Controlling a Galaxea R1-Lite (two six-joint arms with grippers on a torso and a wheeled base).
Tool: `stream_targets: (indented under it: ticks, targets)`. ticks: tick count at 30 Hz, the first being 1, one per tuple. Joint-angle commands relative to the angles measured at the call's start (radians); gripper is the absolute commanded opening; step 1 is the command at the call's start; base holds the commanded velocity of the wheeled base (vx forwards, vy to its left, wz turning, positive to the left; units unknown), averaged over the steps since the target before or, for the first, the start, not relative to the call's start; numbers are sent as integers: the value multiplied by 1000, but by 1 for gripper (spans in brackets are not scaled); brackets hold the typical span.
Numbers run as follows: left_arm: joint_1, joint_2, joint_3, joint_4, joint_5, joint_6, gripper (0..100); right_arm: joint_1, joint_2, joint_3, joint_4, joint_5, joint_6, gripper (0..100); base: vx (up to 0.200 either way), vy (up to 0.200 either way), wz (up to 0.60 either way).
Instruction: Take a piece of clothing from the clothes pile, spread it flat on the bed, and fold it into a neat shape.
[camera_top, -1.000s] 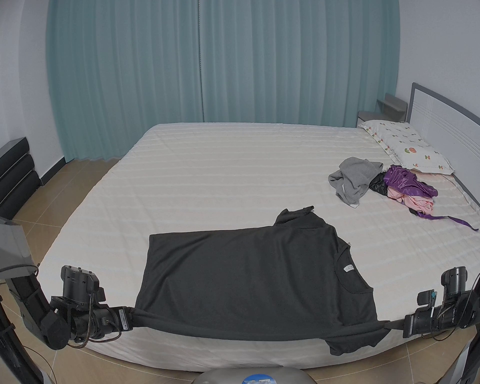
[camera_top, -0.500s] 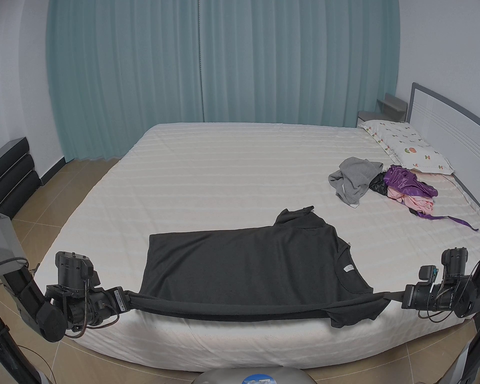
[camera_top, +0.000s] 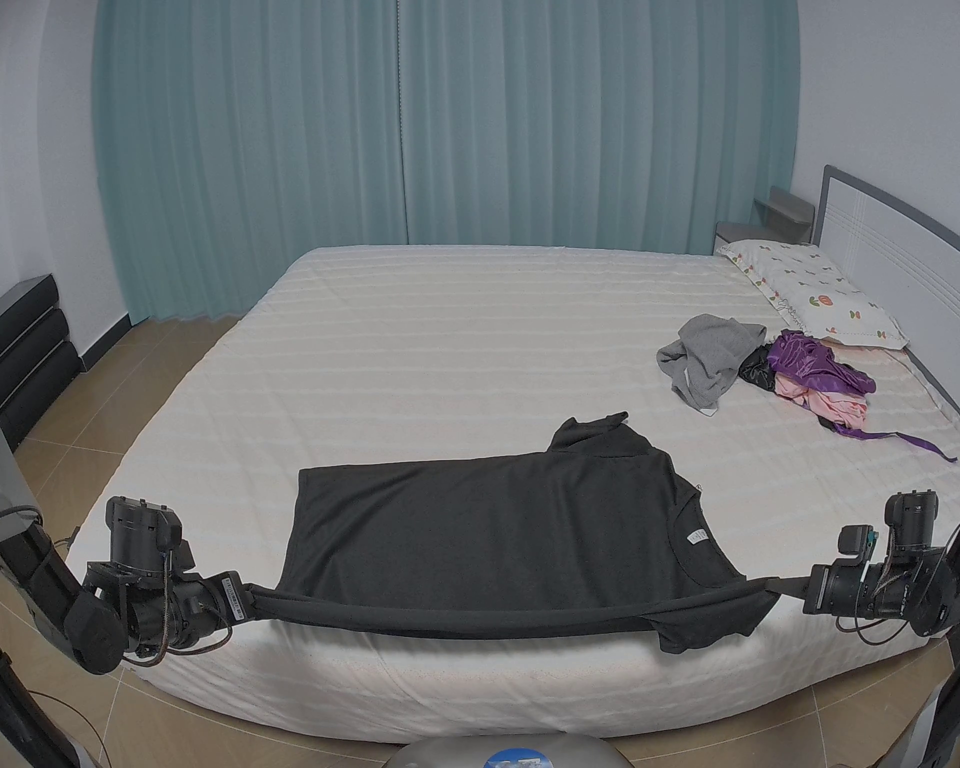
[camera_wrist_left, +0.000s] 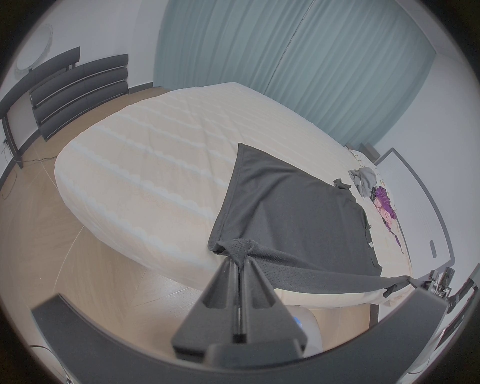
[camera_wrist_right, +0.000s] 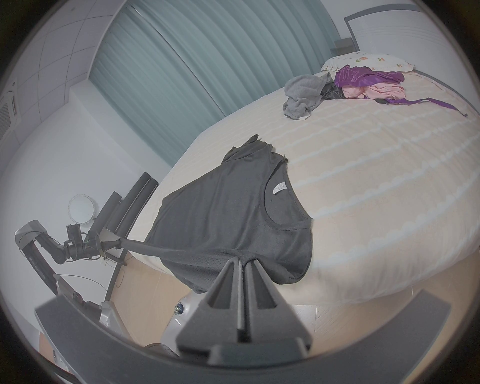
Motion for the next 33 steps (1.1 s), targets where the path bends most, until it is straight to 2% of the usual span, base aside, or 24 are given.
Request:
stream_targets:
  ticks: [1,9,18,27,33]
  targets:
    - [1,26,-21,-2,-5,-7,0,4,2,-24,10,0,0,0,0,0,0]
    - [2,97,-93,-8,-5,-93,0,41,37,-87,11,-17,43,0,0,0,0]
    - [5,128,-153,-4,-7,-116,0,61,121,-190,20,-63,49,0,0,0,0]
    - [5,195,-213,-5,-8,-124,0,59,169,-257,40,-68,98,0,0,0,0]
    - [5,246,-265,-4,-7,-160,0,62,230,-311,40,-68,102,0,0,0,0]
